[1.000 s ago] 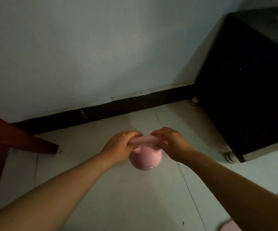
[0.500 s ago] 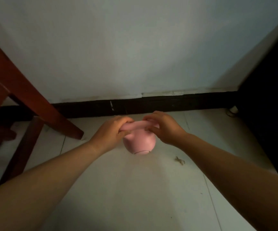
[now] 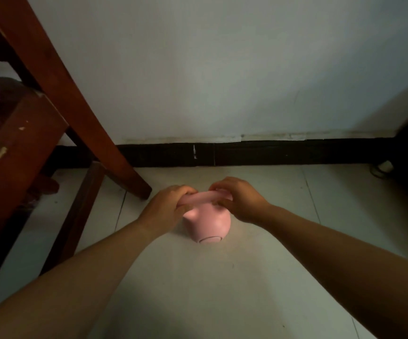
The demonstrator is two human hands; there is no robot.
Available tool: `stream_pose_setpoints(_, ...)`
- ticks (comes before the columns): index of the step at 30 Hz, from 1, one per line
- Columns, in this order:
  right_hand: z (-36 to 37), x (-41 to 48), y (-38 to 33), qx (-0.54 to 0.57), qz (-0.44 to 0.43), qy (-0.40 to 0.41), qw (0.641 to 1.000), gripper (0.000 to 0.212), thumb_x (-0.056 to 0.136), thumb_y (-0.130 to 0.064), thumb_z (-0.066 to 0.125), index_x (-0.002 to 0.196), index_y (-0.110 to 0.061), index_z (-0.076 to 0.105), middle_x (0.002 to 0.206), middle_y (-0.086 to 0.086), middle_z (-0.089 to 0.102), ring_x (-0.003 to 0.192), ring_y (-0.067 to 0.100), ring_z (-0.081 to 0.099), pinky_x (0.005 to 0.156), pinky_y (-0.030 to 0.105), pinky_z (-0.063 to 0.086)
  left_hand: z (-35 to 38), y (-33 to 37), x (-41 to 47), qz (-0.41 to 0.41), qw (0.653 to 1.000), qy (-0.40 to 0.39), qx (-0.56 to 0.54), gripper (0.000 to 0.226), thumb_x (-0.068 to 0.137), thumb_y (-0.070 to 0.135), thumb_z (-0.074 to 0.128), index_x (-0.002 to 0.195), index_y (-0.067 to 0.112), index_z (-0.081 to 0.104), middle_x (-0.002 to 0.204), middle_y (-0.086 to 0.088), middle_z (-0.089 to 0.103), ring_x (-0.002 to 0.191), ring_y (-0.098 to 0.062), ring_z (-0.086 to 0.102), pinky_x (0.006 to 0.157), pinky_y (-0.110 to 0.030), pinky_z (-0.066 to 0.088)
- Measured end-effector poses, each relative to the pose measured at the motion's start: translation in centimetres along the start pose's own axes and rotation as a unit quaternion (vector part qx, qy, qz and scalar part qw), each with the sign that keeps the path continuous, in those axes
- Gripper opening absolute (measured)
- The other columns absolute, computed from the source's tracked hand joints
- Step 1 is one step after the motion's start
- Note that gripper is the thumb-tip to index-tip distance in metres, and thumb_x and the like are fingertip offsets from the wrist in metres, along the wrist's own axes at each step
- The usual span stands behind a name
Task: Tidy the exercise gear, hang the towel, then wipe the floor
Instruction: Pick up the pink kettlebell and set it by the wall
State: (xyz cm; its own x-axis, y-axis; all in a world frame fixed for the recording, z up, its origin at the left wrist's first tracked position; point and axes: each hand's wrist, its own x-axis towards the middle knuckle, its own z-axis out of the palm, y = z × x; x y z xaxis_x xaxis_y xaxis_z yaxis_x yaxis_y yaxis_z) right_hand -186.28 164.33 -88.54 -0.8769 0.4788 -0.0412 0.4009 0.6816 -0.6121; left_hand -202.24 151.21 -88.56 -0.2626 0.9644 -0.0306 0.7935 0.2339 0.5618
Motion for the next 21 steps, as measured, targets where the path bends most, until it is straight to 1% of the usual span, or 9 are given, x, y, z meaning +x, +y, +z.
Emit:
stream_pose_setpoints(3, 0.7, 0.4, -0.2, 0.0, 0.003, 0.008, 1.0, 0.026, 0.087, -0.02, 0.062, 0.114, -0.017, 0.062, 0.107, 0.005, 0.06, 0.095, 0.018, 0.05, 0.078, 0.026, 0.039, 0.1, -0.7, 0.1, -0.014, 1.0, -0.002, -0.008, 0.029, 0.085, 0.014, 0.063, 0.113, 0.018, 0.06, 0.108, 0.0, 0.062, 0.097, -0.014, 0.056, 0.082, -0.029, 0.047)
stream_pose_setpoints(7, 1.0, 1.0, -0.3, -0.003, 0.002, 0.023, 1.0, 0.027, 0.088, -0.021, 0.061, 0.115, -0.018, 0.062, 0.107, 0.005, 0.06, 0.095, 0.018, 0.05, 0.079, 0.028, 0.04, 0.1, -1.4, 0.5, -0.021, 1.0, 0.007, -0.021, 0.03, 0.085, 0.013, 0.061, 0.115, 0.017, 0.06, 0.109, -0.001, 0.061, 0.099, -0.015, 0.056, 0.085, -0.034, 0.048)
stream_pose_setpoints(10, 1.1, 1.6, -0.1, 0.0, -0.006, 0.035, 0.999, 0.028, 0.088, -0.02, 0.061, 0.115, -0.016, 0.062, 0.106, 0.007, 0.06, 0.095, 0.02, 0.05, 0.077, 0.027, 0.038, 0.0, -1.8, 0.9, -0.019, 0.999, 0.014, -0.025, 0.03, 0.086, 0.013, 0.061, 0.116, 0.017, 0.059, 0.11, -0.001, 0.061, 0.1, -0.014, 0.055, 0.085, -0.033, 0.048)
stream_pose_setpoints(13, 1.0, 1.9, 0.1, 0.002, -0.007, 0.041, 0.999, 0.029, 0.086, -0.022, 0.064, 0.115, -0.017, 0.063, 0.105, 0.006, 0.061, 0.093, 0.019, 0.052, 0.078, 0.03, 0.042, -0.1, -2.0, 1.2, -0.013, 0.999, 0.017, -0.027, 0.03, 0.086, 0.013, 0.061, 0.116, 0.017, 0.059, 0.11, 0.0, 0.06, 0.1, -0.014, 0.055, 0.085, -0.032, 0.048)
stream_pose_setpoints(16, 1.2, 1.8, 0.5, 0.003, -0.004, 0.053, 0.999, 0.034, 0.085, -0.025, 0.066, 0.118, -0.018, 0.062, 0.108, 0.003, 0.063, 0.094, 0.017, 0.054, 0.077, 0.026, 0.042, -0.1, -2.0, 1.2, -0.019, 0.999, 0.016, -0.043, 0.032, 0.086, 0.012, 0.061, 0.117, 0.017, 0.059, 0.111, 0.0, 0.059, 0.1, -0.014, 0.055, 0.085, -0.031, 0.047)
stream_pose_setpoints(19, 1.3, 1.5, 0.9, 0.018, -0.006, 0.064, 0.998, 0.035, 0.085, -0.025, 0.066, 0.119, -0.018, 0.062, 0.111, 0.002, 0.063, 0.096, 0.016, 0.055, 0.078, 0.022, 0.04, -0.2, -2.0, 1.0, -0.029, 0.997, 0.035, -0.066, 0.035, 0.083, 0.009, 0.063, 0.118, 0.014, 0.061, 0.112, -0.001, 0.06, 0.101, -0.013, 0.055, 0.085, -0.022, 0.044)
stream_pose_setpoints(21, 1.1, 1.3, 1.2, 0.032, 0.001, 0.073, 0.997, 0.033, 0.085, -0.024, 0.066, 0.118, -0.019, 0.063, 0.112, 0.0, 0.062, 0.096, 0.015, 0.056, 0.08, 0.023, 0.042, -0.2, -2.3, 1.0, -0.036, 0.995, 0.056, -0.072, 0.034, 0.08, 0.011, 0.068, 0.114, 0.014, 0.064, 0.109, 0.0, 0.061, 0.099, -0.012, 0.056, 0.08, -0.013, 0.041)
